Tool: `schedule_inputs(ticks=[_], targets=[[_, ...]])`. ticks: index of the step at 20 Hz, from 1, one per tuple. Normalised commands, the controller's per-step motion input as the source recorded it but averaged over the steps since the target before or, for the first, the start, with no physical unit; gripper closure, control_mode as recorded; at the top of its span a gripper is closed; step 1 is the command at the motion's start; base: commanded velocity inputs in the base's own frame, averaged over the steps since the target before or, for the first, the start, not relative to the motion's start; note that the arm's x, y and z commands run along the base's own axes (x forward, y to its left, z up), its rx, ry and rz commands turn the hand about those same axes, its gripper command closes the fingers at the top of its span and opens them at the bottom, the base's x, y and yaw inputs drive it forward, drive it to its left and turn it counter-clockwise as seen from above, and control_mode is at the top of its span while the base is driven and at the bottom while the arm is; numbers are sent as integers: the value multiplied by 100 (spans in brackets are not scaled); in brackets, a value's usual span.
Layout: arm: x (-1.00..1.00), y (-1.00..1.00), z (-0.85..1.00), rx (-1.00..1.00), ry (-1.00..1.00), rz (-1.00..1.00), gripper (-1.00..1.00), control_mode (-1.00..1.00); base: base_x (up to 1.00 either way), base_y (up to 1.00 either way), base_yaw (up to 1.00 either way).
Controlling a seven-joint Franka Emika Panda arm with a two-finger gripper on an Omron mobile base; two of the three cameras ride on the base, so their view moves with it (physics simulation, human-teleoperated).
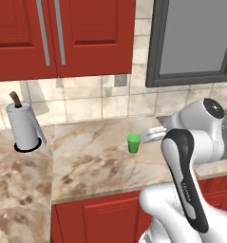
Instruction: Place the pitcher and cup on the dining counter for serving.
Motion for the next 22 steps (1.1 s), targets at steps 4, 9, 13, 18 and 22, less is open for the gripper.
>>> schedule_inputs(ticks=[4, 9, 13, 18, 22], targets=[[12, 0, 0, 1, 6, -1, -100, -100, 38, 0, -2], [56, -1, -8, 1, 27, -6, -100, -100, 0, 0, 0], [73, 3, -32, -3, 27, -8, -100, -100, 0, 0, 0], [80, 12, -50, -9, 29, -7, -100, -100, 0, 0, 0], [66, 0, -72, -7, 15, -1, -100, -100, 0, 0, 0]])
